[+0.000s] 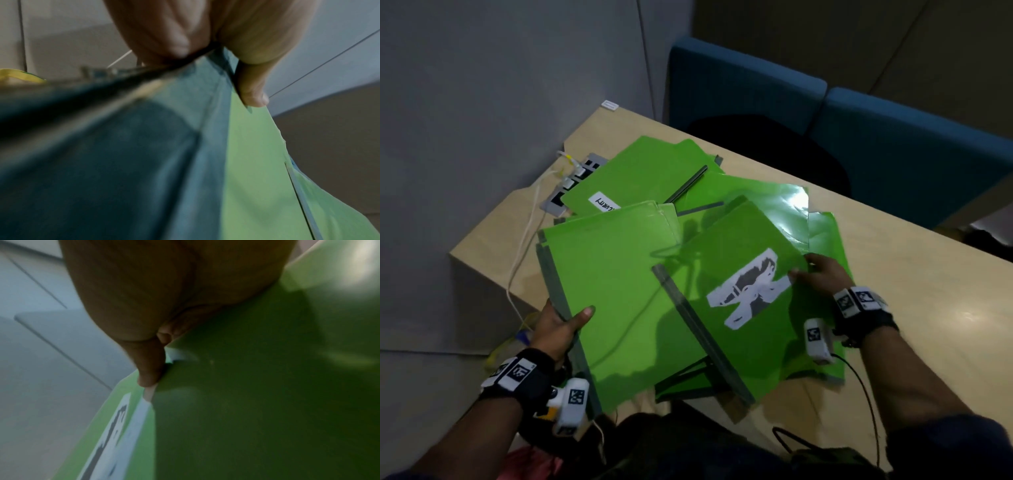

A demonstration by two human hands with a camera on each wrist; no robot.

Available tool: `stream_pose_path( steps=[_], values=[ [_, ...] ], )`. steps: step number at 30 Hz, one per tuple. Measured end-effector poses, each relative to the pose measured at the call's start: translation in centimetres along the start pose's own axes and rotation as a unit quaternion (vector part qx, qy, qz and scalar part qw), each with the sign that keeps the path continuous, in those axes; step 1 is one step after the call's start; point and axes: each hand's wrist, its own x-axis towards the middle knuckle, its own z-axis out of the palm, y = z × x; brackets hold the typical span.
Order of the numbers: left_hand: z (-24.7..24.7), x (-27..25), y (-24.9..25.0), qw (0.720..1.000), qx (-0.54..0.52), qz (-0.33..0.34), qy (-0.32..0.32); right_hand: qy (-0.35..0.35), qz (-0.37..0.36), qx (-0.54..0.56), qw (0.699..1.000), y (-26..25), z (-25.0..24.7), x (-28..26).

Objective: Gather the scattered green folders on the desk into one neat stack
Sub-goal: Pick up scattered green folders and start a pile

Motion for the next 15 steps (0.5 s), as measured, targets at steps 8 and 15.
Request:
stream_pose_path(
  steps=[8,15],
  values=[
    [2.2,1.6,0.9,0.998,0.040,0.016,-0.038,0.156,-0.038,0.050,0.986,4.2,-13.2,-6.0],
    [6.2,2.2,2.9,0.993,0.056,0.054,-0.086,0.179,-0.041,0.290,0.939,7.7,-15.3,-9.0]
  ],
)
